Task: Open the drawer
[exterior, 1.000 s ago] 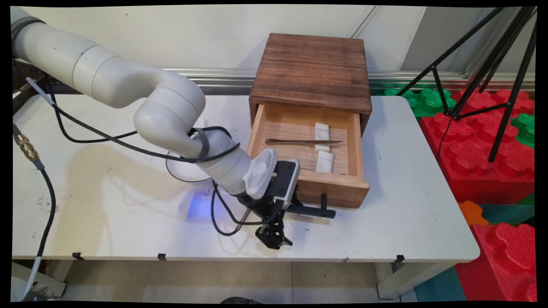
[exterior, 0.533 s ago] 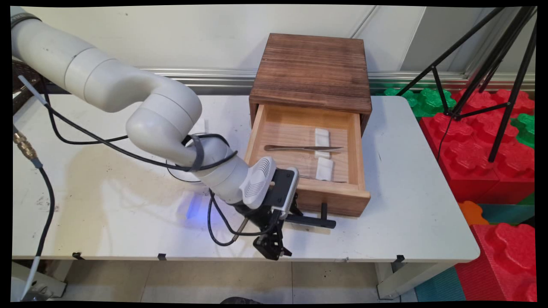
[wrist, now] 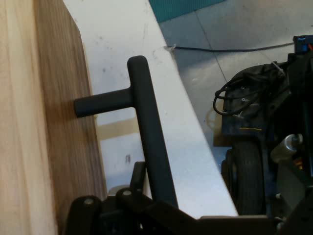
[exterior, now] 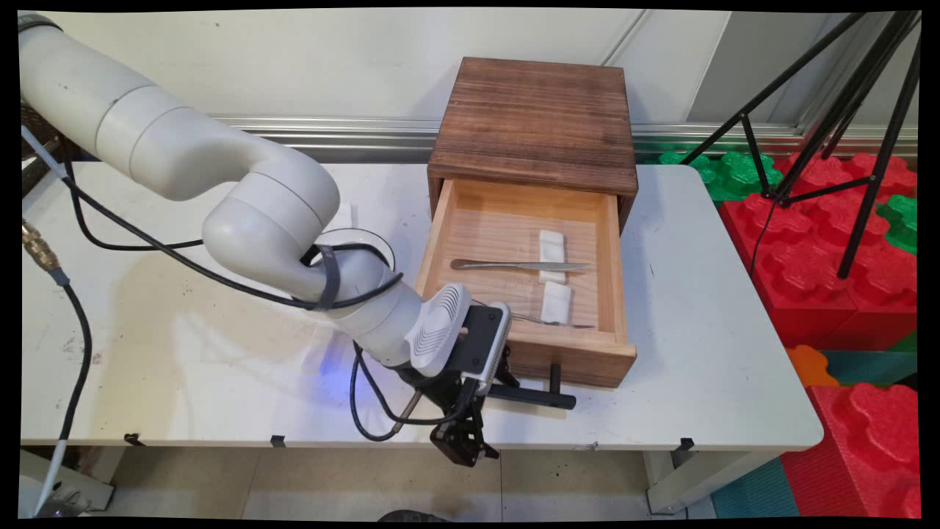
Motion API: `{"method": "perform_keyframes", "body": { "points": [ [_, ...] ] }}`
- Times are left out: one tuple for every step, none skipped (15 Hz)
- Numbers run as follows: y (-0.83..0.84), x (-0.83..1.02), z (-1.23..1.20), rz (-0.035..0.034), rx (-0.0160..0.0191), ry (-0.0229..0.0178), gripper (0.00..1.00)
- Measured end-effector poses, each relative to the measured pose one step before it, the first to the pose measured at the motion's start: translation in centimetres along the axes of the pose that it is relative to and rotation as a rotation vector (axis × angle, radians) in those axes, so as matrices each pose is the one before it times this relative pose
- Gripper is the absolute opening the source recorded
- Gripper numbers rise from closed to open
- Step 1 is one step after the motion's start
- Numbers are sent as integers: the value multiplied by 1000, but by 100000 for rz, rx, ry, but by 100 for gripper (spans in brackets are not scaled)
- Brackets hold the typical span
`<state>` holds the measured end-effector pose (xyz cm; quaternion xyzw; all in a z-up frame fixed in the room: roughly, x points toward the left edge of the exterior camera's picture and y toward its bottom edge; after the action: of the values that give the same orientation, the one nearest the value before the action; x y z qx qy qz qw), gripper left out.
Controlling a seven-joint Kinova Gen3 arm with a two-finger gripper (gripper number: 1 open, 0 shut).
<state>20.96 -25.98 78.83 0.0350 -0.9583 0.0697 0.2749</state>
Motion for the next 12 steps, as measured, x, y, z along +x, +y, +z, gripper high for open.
{"method": "perform_keyframes", "body": {
  "points": [
    [181, 45, -20, -86, -177, 116, 100],
    [110, 41, -9, -4, -125, 106, 100],
    [163, 64, -12, 10, -225, 137, 100],
    [203, 62, -22, -100, -207, 137, 100],
    [223, 70, -25, -91, -255, 160, 100],
    [131, 55, -10, 17, -179, 89, 100],
    [215, 36, -40, -138, -182, 125, 100],
    [210, 47, -28, -84, -259, 112, 100],
    [172, 47, -20, -19, -263, 113, 100],
    [117, 28, -18, 3, -133, 62, 100],
    [186, 16, -37, -32, -181, 62, 100],
    [114, 26, -21, 0, -131, 74, 100]
  ]
}}
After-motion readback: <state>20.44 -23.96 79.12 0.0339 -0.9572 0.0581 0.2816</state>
